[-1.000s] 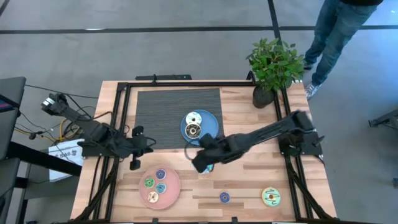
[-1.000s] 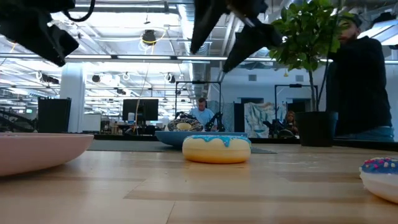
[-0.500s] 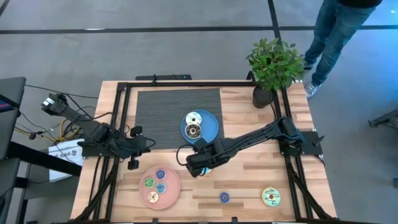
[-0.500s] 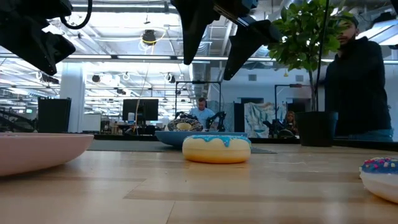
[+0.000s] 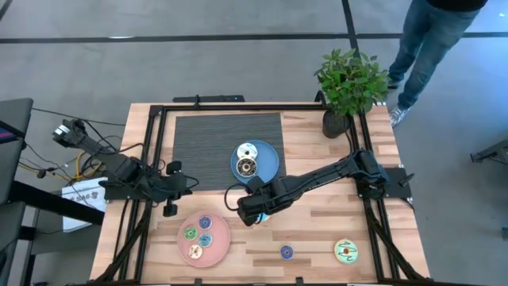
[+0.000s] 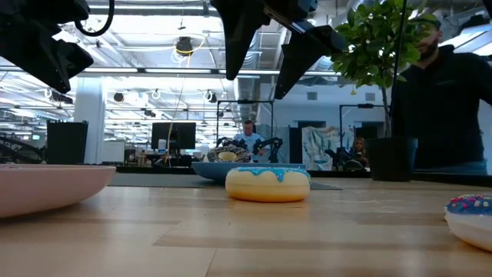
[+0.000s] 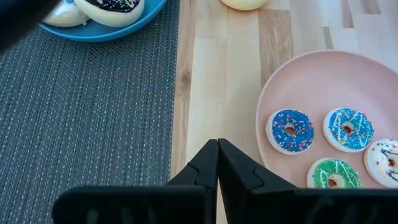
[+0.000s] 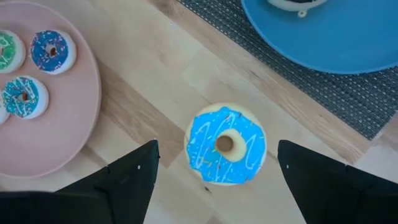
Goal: Pick & Place donuts
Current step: Put the large blue donut on the blue plate
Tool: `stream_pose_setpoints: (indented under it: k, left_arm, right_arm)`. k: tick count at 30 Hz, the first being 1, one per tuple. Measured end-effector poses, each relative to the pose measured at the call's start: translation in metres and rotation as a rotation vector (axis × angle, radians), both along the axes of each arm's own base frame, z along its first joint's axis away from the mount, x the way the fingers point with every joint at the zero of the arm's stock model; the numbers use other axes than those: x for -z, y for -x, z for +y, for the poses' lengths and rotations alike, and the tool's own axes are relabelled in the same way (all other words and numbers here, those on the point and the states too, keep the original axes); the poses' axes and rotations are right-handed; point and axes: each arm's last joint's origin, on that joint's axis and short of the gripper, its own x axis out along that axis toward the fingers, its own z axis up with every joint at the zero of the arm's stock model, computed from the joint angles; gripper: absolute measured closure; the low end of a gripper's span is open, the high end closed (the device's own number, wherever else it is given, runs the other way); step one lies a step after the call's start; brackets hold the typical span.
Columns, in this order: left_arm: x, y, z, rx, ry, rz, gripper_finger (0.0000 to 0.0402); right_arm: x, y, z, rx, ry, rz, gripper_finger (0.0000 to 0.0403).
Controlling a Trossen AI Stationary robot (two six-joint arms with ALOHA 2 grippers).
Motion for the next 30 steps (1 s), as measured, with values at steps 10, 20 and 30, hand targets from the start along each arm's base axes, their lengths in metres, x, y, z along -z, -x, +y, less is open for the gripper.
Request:
stream_pose_setpoints:
  k: [10, 20, 30]
  left_arm:
    - [0.000, 0.000, 0.000, 0.000, 0.000, 0.000, 0.0401]
    - [0.000, 0.000, 0.000, 0.000, 0.000, 0.000, 0.0401]
    - [0.000, 0.000, 0.000, -0.044, 0.054, 0.003, 0.0401]
  right_arm:
    - [0.000, -0.002, -0.005, 0.005, 0.002, 0.000, 0.0086]
    - [0.000, -0.003, -0.008, 0.049, -0.017, -0.006, 0.0086]
    - [0.020, 0.006, -0.004, 0.042, -0.096, 0.105, 0.0086]
